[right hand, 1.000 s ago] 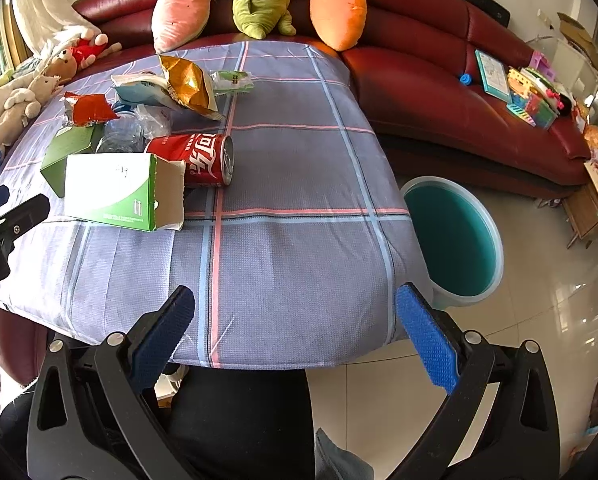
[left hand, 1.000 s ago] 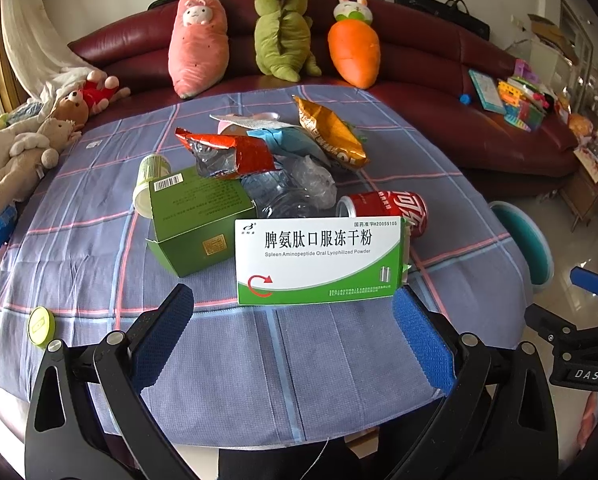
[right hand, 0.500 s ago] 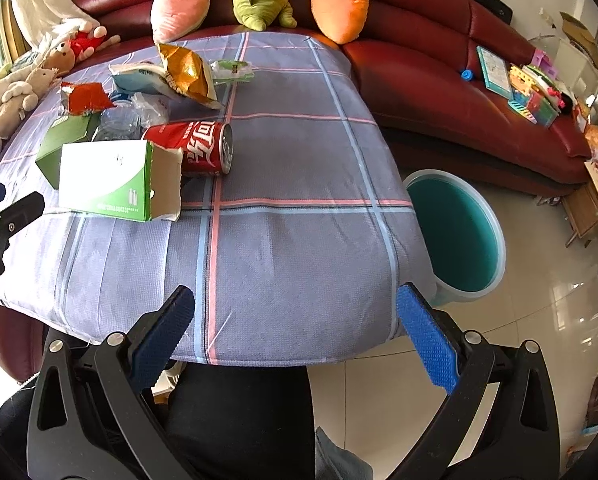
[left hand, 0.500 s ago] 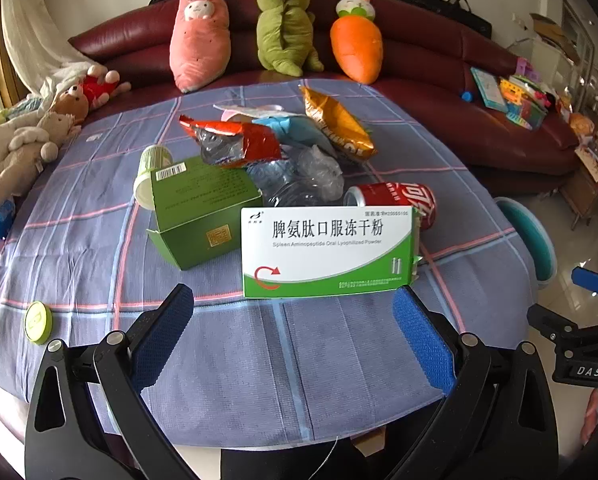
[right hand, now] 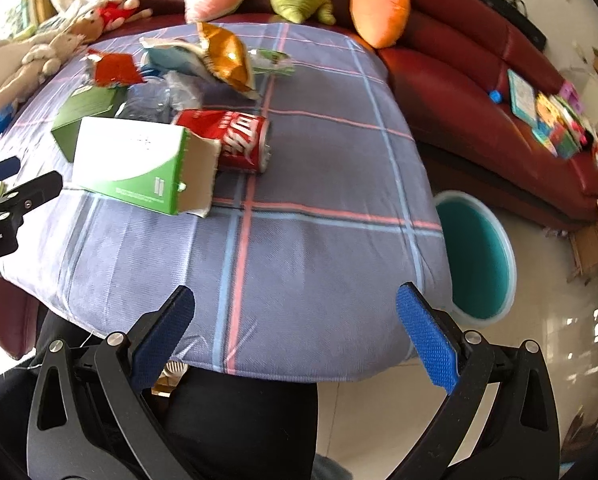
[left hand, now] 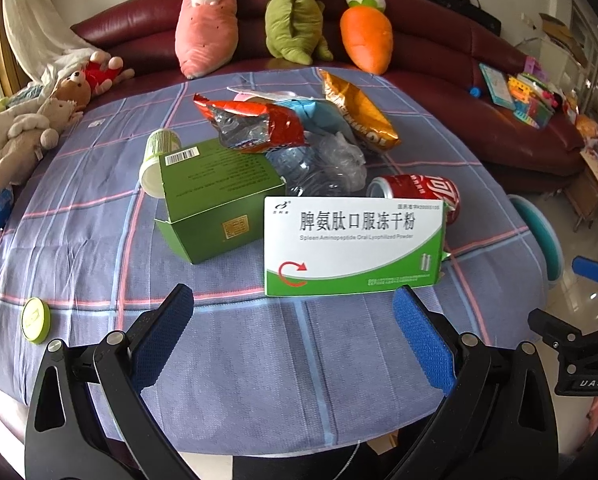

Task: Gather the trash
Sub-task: 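Grasp the white-green medicine box with the right tool while the left tool grasps the green box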

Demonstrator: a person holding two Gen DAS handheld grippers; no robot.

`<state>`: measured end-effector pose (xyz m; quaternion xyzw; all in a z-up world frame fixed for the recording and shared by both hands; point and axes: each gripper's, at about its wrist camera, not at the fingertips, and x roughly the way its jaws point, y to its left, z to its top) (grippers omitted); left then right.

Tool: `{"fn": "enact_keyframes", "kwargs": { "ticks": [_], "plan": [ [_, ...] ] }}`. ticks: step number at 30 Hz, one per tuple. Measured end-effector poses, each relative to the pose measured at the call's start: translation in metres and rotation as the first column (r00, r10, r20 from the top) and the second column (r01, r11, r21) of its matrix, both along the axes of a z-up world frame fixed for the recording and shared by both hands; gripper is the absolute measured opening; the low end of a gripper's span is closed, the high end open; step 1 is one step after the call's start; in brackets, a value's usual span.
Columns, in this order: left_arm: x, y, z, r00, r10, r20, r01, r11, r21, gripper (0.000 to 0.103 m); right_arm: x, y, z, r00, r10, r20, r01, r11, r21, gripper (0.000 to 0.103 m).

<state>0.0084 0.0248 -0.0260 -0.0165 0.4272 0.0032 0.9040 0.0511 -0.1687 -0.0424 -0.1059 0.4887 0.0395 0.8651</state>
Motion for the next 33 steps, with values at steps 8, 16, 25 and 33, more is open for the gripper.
{"fn": "enact_keyframes", "kwargs": {
  "ticks": [8, 16, 25, 33],
  "plan": [
    [0.01, 0.045, -0.014, 0.999, -0.008, -0.034, 0.008, 1.0, -0.008, 0.099, 0.022, 0.056, 0.012, 0.963, 0.268, -0.018, -0.269, 0.963, -0.032, 0.097],
    [0.023, 0.094, -0.026, 0.997, -0.017, -0.075, 0.017, 1.0, 0.007, 0.099, 0.055, 0.136, -0.001, 0.849, 0.522, -0.082, -0.526, 0.823, -0.214, 0.097],
    [0.039, 0.136, -0.042, 0.993, -0.007, -0.117, -0.002, 0.997, -0.076, 0.099, 0.071, 0.165, -0.038, 0.785, 0.583, -0.208, -0.617, 0.709, -0.342, 0.097],
    [0.049, 0.143, -0.043, 0.994, -0.037, -0.103, 0.028, 0.996, -0.09, 0.099, 0.07, 0.19, -0.053, 0.772, 0.593, -0.229, -0.633, 0.678, -0.375, 0.089]
  ]
}}
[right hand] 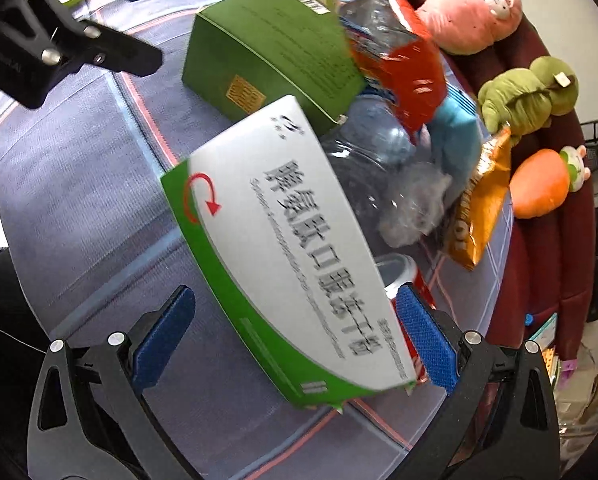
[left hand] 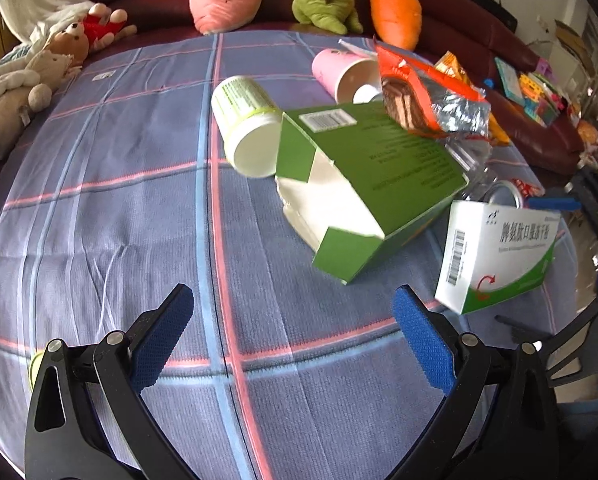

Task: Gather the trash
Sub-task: 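Grasp the white-green medicine box with the right tool while the left tool grasps the green box, then carry both boxes over the teal trash bin with both tools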

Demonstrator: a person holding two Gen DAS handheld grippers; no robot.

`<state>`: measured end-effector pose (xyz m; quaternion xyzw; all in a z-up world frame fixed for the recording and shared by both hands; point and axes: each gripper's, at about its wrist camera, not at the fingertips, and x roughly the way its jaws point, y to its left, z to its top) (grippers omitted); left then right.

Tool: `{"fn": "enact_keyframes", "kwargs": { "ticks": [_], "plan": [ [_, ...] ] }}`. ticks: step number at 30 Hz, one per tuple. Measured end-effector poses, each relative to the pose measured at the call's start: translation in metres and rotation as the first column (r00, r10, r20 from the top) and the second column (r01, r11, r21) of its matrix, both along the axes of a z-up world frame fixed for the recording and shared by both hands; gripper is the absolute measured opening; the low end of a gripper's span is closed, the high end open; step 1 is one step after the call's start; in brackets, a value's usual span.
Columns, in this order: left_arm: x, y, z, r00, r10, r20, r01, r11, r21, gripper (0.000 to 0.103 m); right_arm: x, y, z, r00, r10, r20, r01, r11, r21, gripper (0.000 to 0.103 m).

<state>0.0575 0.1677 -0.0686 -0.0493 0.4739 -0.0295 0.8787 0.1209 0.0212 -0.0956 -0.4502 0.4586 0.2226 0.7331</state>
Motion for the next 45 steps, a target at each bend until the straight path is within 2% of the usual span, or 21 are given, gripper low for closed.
{"fn": "enact_keyframes", "kwargs": {
  "ticks": [1, 7, 9, 13, 16, 19, 20, 21, 23, 28, 38, 41, 45],
  "plan": [
    [0.001, 0.0, 0.002, 1.0, -0.004, 0.01, 0.004, 1.0, -0.004, 0.099, -0.001, 0.002, -0.001, 1.0, -0.002, -0.004, 0.002, 1.0, 0.002, 0.082],
    [0.013, -0.006, 0.019, 0.997, -0.046, 0.061, 0.048, 0.999, -0.024, 0.099, -0.01, 0.002, 0.017, 0.996, -0.059, -0.067, 0.066, 0.992, 0.107, 0.076],
    [0.019, -0.009, 0.022, 0.996, -0.059, 0.066, 0.062, 0.998, -0.034, 0.099, -0.008, -0.007, 0.027, 0.988, -0.104, -0.117, 0.122, 0.979, 0.164, 0.076],
    [0.029, -0.025, 0.017, 0.993, -0.097, 0.063, 0.098, 0.995, -0.021, 0.099, -0.006, -0.033, 0.044, 0.97, -0.184, -0.156, 0.217, 0.947, 0.235, 0.076],
    [0.036, -0.04, 0.004, 0.992, -0.122, 0.034, 0.122, 0.993, 0.005, 0.09, -0.003, -0.058, 0.05, 0.948, -0.252, -0.195, 0.3, 0.912, 0.279, 0.076],
    [0.042, -0.053, -0.005, 0.99, -0.138, 0.017, 0.137, 0.99, 0.016, 0.069, 0.005, -0.076, 0.045, 0.923, -0.303, -0.236, 0.367, 0.878, 0.308, 0.076],
    [0.043, -0.058, -0.007, 0.989, -0.145, 0.018, 0.144, 0.989, 0.016, 0.057, 0.008, -0.081, 0.043, 0.917, -0.316, -0.245, 0.383, 0.868, 0.315, 0.076],
    [0.043, -0.061, -0.008, 0.989, -0.149, 0.021, 0.148, 0.989, 0.016, 0.041, 0.012, -0.086, 0.042, 0.907, -0.333, -0.256, 0.406, 0.854, 0.326, 0.076],
    [0.042, -0.066, -0.007, 0.988, -0.155, 0.02, 0.155, 0.988, -0.002, 0.022, 0.017, -0.094, 0.04, 0.896, -0.353, -0.27, 0.432, 0.834, 0.343, 0.076],
    [0.022, -0.068, 0.003, 0.992, -0.122, 0.039, 0.122, 0.992, 0.0, 0.019, 0.011, -0.107, 0.042, 0.883, -0.363, -0.297, 0.461, 0.79, 0.404, 0.076],
    [-0.017, -0.087, 0.055, 0.986, -0.127, 0.113, 0.127, 0.992, 0.004, 0.018, 0.004, -0.141, 0.067, 0.884, -0.38, -0.272, 0.467, 0.722, 0.51, 0.076],
    [-0.018, -0.105, 0.071, 0.979, -0.155, 0.131, 0.157, 0.988, -0.007, 0.018, 0.003, -0.165, 0.074, 0.869, -0.416, -0.267, 0.493, 0.691, 0.529, 0.076],
    [-0.015, -0.146, 0.096, 0.955, -0.232, 0.183, 0.234, 0.972, 0.014, 0.018, 0.002, -0.211, 0.085, 0.833, -0.491, -0.256, 0.543, 0.633, 0.552, 0.076]
  ]
}}
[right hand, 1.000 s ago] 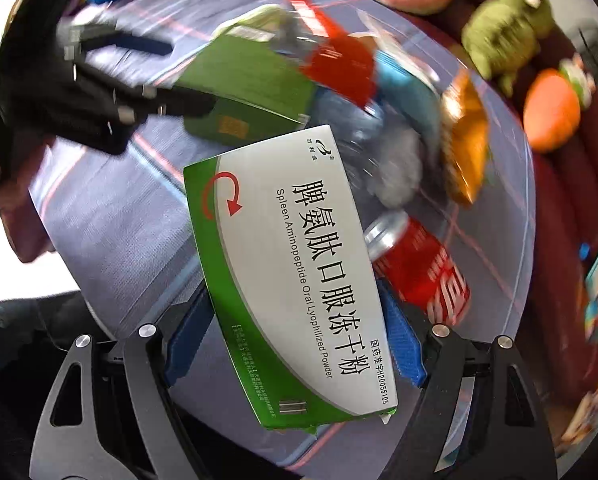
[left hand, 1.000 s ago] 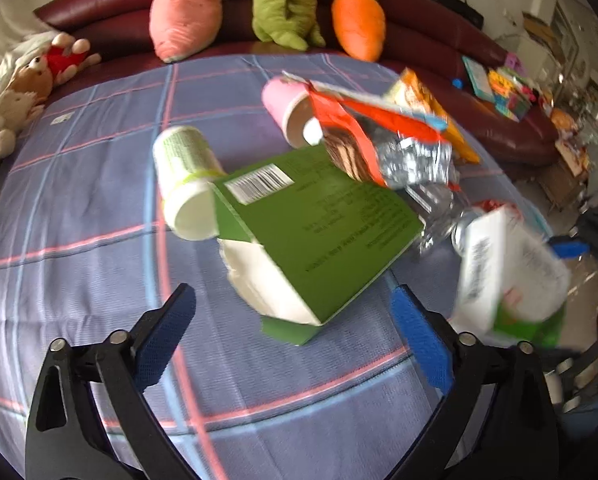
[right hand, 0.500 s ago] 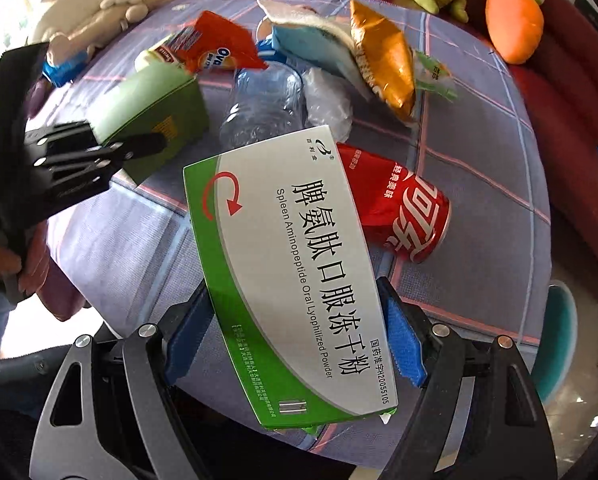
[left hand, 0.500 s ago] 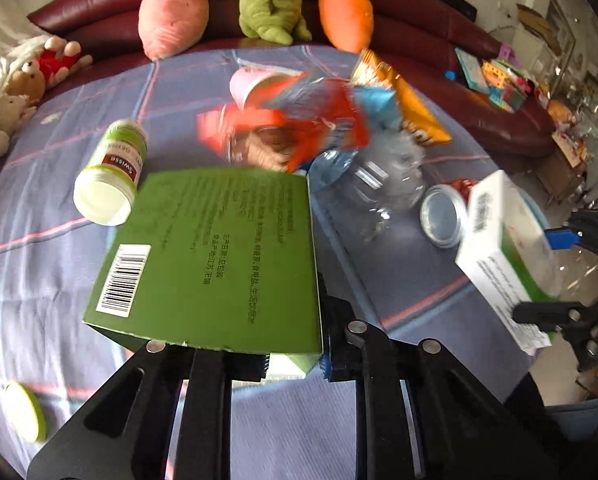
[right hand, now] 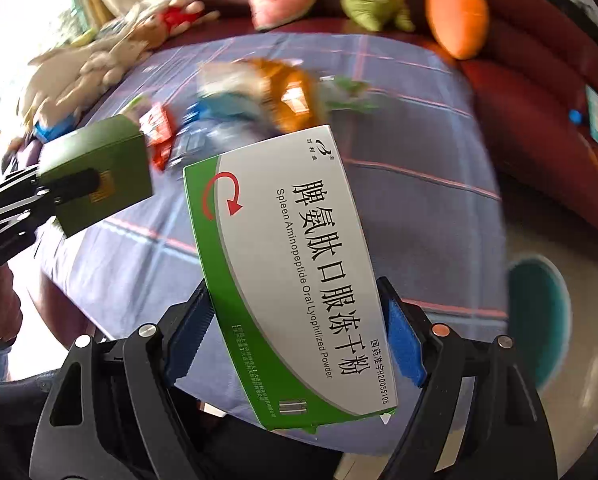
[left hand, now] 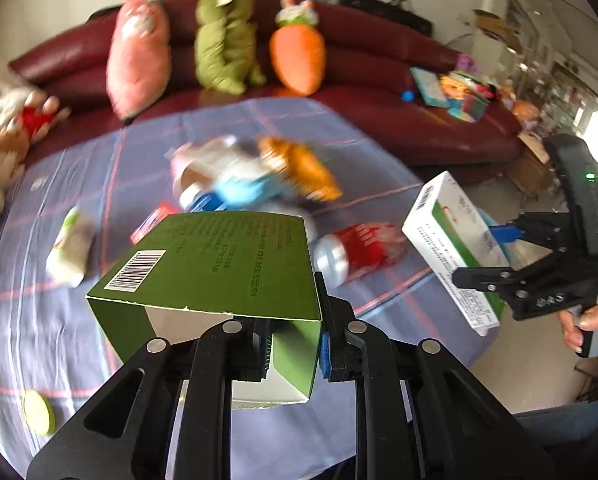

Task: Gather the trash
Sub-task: 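Carry both boxes over the teal trash bin with both tools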

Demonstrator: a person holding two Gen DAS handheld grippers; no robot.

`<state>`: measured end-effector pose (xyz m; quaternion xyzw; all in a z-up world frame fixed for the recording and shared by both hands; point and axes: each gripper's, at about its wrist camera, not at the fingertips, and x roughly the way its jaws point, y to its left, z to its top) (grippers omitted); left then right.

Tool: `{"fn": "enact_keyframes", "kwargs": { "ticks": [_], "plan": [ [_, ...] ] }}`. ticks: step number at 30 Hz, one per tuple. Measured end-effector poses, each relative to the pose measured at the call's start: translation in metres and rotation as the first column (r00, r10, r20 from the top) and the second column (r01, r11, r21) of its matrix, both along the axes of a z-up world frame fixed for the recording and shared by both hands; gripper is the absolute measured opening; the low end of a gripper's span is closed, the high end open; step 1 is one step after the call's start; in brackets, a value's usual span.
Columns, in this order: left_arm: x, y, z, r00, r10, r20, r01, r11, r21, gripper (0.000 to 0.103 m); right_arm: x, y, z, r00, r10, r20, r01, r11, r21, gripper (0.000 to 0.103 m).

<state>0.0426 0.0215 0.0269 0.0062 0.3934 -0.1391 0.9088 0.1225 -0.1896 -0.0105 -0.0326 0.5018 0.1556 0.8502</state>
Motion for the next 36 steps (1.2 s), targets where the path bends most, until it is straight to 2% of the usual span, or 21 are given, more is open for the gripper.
{"fn": "enact_keyframes", "kwargs": {
  "ticks": [6, 10, 14, 20, 27, 30, 36],
  "plan": [
    [0.023, -0.072, 0.017, 0.992, -0.128, 0.02, 0.128, 0.992, -0.01, 0.018, -0.004, -0.081, 0.011, 0.986, -0.164, 0.032, 0.164, 0.986, 0.014, 0.076],
    [0.043, -0.136, 0.012, 0.972, -0.236, -0.002, 0.236, 0.972, 0.004, 0.018, -0.007, -0.141, 0.009, 0.957, -0.288, 0.035, 0.288, 0.958, 0.02, 0.076],
    [0.065, -0.204, -0.001, 0.938, -0.343, -0.048, 0.345, 0.939, 0.019, 0.018, -0.009, -0.205, 0.003, 0.914, -0.405, 0.024, 0.405, 0.914, 0.026, 0.076],
    [0.097, -0.302, -0.033, 0.872, -0.473, -0.125, 0.48, 0.877, 0.029, 0.018, -0.008, -0.29, -0.022, 0.841, -0.541, -0.031, 0.541, 0.841, 0.012, 0.076],
    [0.137, -0.39, -0.072, 0.809, -0.547, -0.214, 0.562, 0.827, 0.011, 0.018, 0.002, -0.343, -0.047, 0.787, -0.608, -0.107, 0.614, 0.788, 0.034, 0.076],
    [0.149, -0.407, -0.088, 0.792, -0.559, -0.246, 0.577, 0.817, 0.005, 0.018, 0.014, -0.356, -0.059, 0.773, -0.616, -0.152, 0.629, 0.775, 0.061, 0.076],
    [0.17, -0.417, -0.109, 0.773, -0.562, -0.295, 0.587, 0.809, -0.004, 0.019, 0.042, -0.357, -0.08, 0.778, -0.591, -0.214, 0.618, 0.782, 0.086, 0.076]
  ]
}}
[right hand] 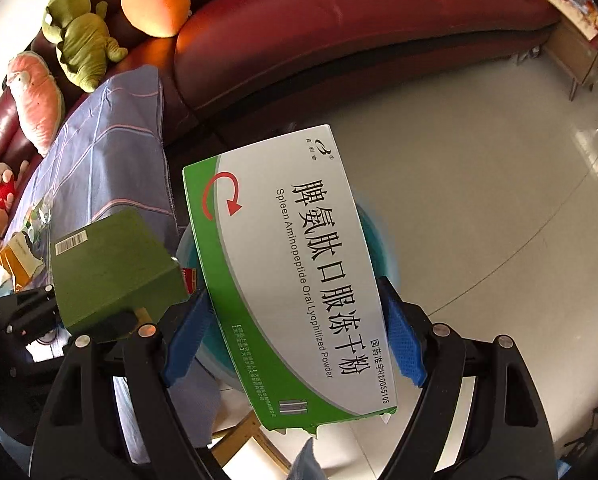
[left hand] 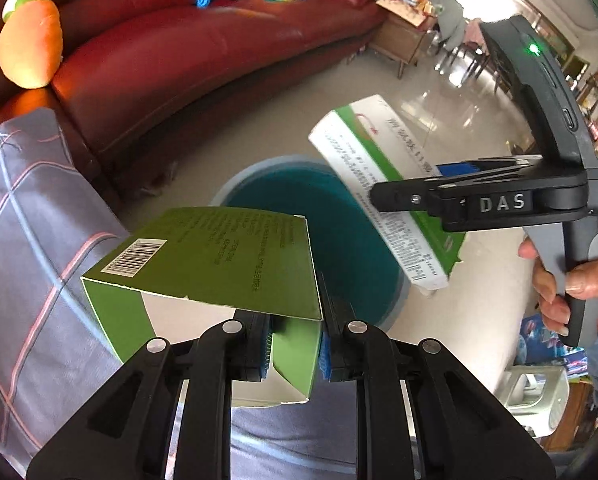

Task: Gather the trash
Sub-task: 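Carry both boxes over the teal trash bin with both tools, then open both tools to drop the boxes into the trash bin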

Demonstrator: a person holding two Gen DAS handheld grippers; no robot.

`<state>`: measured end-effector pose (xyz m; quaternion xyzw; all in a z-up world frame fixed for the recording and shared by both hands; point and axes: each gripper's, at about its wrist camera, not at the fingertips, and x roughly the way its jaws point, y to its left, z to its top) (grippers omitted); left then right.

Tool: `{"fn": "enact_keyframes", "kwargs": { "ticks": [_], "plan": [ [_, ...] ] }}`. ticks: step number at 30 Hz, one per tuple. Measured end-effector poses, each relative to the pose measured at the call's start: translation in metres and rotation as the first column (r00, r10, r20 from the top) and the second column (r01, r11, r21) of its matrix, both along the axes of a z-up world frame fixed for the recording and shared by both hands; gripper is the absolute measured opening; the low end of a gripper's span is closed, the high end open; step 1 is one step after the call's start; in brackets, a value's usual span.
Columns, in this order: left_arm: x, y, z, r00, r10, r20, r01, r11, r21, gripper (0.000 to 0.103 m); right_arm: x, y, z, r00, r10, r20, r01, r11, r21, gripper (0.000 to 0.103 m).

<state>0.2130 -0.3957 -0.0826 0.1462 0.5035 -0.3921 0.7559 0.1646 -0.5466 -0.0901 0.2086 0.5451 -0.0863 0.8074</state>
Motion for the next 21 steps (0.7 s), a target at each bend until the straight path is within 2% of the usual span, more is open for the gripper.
{"fn": "enact_keyframes", "kwargs": {
  "ticks": [7, 8, 9, 10, 12, 14, 16, 21],
  "plan": [
    [0.0, -0.017, -0.011, 0.999, -0.022, -0.041, 0.022, 1.0, 0.0, 0.02, 0.011, -0.005, -0.002, 1.0, -0.008, -0.005, 0.008, 1.0, 0.003, 0.076],
    [0.001, -0.021, -0.013, 0.998, -0.024, -0.053, 0.024, 1.0, -0.002, 0.024, 0.011, -0.007, -0.001, 1.0, -0.012, -0.003, 0.012, 1.0, 0.001, 0.076],
    [0.002, -0.022, -0.014, 0.998, -0.021, -0.058, 0.021, 1.0, 0.001, 0.037, 0.01, -0.009, 0.0, 1.0, -0.017, -0.003, 0.017, 1.0, -0.002, 0.076],
    [0.003, -0.023, -0.015, 0.998, -0.014, -0.062, 0.014, 1.0, 0.001, 0.044, 0.009, -0.01, 0.0, 1.0, -0.018, -0.005, 0.018, 1.0, -0.005, 0.076],
    [0.004, -0.024, -0.014, 0.999, 0.002, -0.046, -0.003, 1.0, -0.006, 0.065, 0.008, -0.011, -0.001, 1.0, -0.018, -0.015, 0.018, 1.0, -0.011, 0.076],
    [0.006, -0.022, -0.013, 0.999, 0.022, -0.039, -0.022, 1.0, -0.006, 0.076, 0.007, -0.012, -0.003, 1.0, -0.018, -0.024, 0.018, 1.0, -0.008, 0.076],
    [0.006, -0.018, -0.01, 0.998, 0.024, -0.062, -0.025, 0.999, -0.023, 0.078, 0.007, -0.013, -0.006, 0.999, -0.018, -0.029, 0.018, 1.0, -0.006, 0.076],
    [0.001, -0.01, -0.006, 0.997, 0.044, -0.055, -0.046, 0.999, -0.027, 0.087, 0.009, -0.013, -0.009, 0.999, -0.014, -0.033, 0.014, 1.0, -0.002, 0.076]
  ]
}}
